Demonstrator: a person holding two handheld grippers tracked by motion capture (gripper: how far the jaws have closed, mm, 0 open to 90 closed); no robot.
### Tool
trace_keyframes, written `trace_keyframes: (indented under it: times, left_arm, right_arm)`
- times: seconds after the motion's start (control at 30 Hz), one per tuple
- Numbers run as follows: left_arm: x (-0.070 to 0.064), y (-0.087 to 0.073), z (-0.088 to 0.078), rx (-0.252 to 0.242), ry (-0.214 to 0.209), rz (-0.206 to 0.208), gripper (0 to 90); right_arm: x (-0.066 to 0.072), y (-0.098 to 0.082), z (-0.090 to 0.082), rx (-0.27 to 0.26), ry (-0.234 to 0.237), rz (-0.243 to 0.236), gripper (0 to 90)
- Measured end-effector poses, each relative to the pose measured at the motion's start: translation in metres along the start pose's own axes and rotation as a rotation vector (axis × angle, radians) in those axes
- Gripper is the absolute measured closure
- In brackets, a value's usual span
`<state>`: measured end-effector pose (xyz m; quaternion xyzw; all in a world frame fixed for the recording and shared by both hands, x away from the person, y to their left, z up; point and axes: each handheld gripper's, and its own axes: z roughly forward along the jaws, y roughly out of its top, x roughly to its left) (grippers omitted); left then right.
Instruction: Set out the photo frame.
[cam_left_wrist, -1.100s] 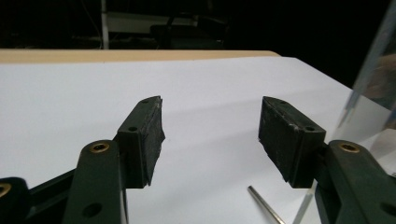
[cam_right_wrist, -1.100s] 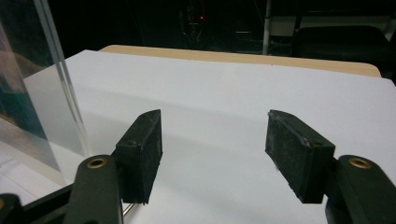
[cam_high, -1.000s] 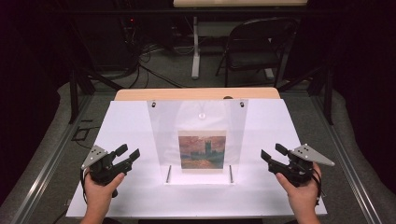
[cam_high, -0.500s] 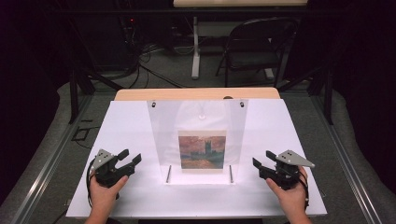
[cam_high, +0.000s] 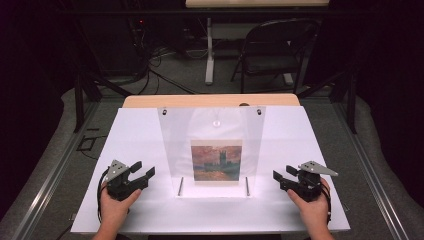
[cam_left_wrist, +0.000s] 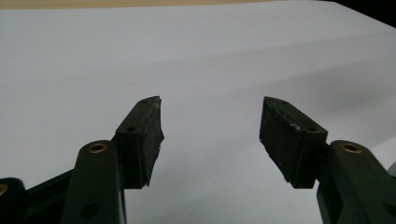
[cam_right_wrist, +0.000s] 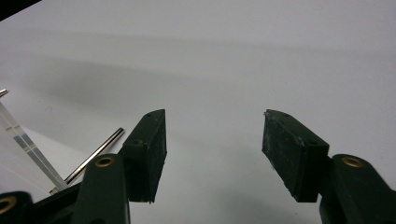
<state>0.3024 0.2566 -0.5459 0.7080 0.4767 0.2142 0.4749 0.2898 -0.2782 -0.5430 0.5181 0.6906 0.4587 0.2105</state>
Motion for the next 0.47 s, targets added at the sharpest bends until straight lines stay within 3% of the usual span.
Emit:
trace_keyframes:
  times: [0.47]
  left_arm:
    - [0.0008,-0.0015,0.0032,0.027,-0.014,-0.013,38.8]
  right_arm:
    - [-0.0038,-0.0017,0.0008,0.022,-0.006,0.019,40.0]
